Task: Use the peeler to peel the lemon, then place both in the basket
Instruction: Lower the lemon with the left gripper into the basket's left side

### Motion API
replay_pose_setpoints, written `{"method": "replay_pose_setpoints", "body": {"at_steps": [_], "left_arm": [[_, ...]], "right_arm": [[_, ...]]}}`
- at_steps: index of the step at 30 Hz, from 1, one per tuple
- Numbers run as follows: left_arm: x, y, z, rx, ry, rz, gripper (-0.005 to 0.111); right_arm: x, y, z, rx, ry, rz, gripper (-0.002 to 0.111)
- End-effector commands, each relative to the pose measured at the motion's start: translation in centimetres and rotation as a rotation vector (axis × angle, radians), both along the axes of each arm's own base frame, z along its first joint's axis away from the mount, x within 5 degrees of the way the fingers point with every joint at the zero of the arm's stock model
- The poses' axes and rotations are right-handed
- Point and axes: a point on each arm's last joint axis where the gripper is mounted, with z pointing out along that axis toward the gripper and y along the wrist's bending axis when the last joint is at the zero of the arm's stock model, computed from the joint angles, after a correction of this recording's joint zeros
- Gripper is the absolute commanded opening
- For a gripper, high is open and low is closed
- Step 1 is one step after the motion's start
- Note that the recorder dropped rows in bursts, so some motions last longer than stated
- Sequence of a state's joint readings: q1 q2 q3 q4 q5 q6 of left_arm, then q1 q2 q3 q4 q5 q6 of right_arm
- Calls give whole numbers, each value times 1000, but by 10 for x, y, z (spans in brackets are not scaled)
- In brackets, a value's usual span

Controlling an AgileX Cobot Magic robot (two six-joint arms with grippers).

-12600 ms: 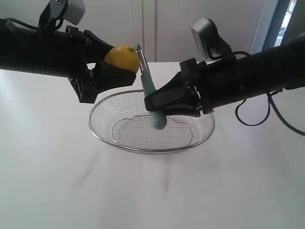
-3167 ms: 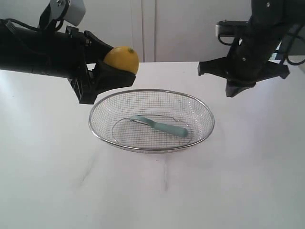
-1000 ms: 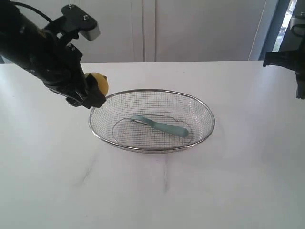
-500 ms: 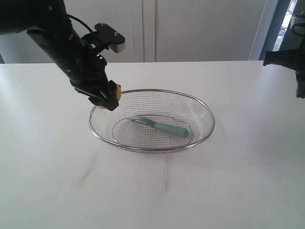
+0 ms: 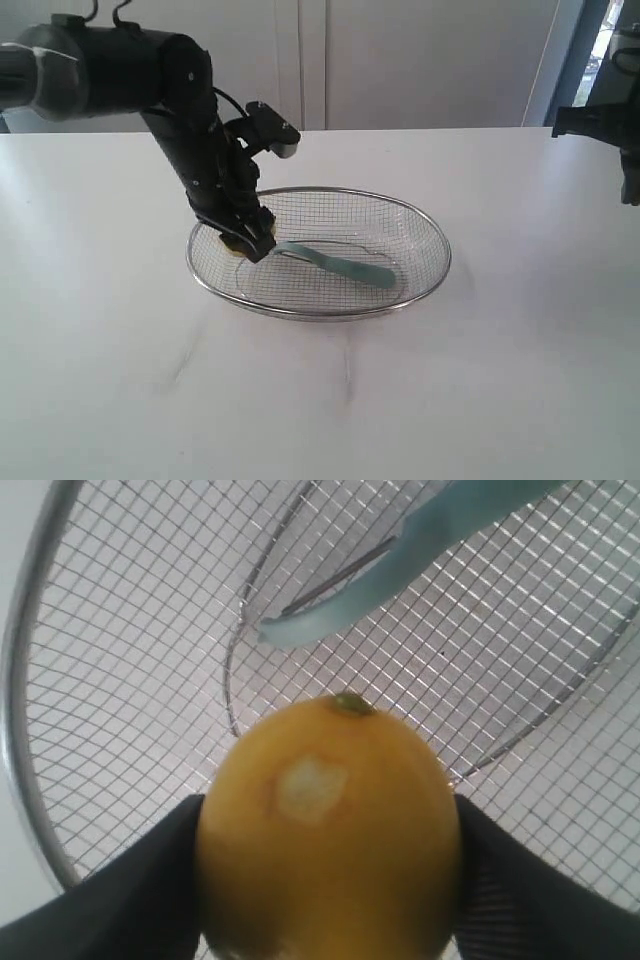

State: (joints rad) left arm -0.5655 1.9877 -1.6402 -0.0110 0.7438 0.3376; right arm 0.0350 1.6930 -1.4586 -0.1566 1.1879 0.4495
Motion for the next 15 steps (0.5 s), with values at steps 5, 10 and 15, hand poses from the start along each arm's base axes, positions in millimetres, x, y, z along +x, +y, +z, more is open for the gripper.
{"method": "replay_pose_setpoints", "body": {"at_steps": [5, 10, 15], "left_arm": [[9, -8, -23, -7, 3, 11, 0], [12, -11, -28, -21, -13, 15, 0], [13, -11, -28, -23, -18, 15, 0]], "right_arm": [[0, -3, 4, -6, -21, -3, 0], [0, -3, 4, -6, -21, -3, 0], [0, -3, 4, -6, -21, -3, 0]]}}
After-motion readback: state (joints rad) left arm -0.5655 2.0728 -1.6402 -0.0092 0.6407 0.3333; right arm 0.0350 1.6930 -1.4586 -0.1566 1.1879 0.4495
